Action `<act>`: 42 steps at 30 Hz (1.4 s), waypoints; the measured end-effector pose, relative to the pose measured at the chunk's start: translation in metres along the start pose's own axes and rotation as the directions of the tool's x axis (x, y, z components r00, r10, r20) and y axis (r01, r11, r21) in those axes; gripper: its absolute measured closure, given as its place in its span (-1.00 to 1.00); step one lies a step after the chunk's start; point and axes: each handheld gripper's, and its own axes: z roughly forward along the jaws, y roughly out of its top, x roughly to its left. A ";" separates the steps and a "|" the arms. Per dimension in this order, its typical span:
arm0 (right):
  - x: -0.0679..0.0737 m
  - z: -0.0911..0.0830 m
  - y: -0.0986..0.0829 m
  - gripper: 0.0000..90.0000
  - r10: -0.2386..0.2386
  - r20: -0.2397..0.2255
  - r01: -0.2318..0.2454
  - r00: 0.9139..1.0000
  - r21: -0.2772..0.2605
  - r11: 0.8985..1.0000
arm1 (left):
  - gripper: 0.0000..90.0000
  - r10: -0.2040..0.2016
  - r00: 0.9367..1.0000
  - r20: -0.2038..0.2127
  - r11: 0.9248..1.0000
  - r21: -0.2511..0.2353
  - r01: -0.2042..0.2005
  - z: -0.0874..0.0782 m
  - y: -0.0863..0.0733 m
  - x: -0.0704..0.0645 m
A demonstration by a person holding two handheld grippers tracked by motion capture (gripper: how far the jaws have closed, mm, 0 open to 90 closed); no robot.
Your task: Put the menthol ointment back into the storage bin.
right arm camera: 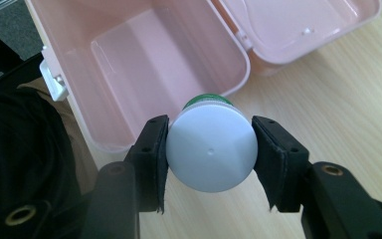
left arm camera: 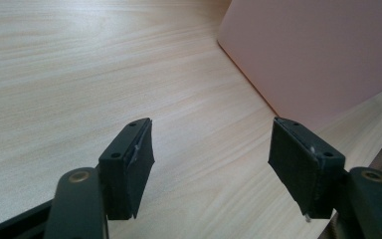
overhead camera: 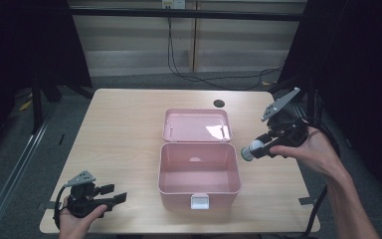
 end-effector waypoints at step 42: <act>0.032 0.053 0.083 0.13 -0.303 -0.135 0.300 0.943 -0.041 0.953 | -0.24 0.005 1.000 0.000 1.000 0.004 -0.005 0.000 0.000 0.000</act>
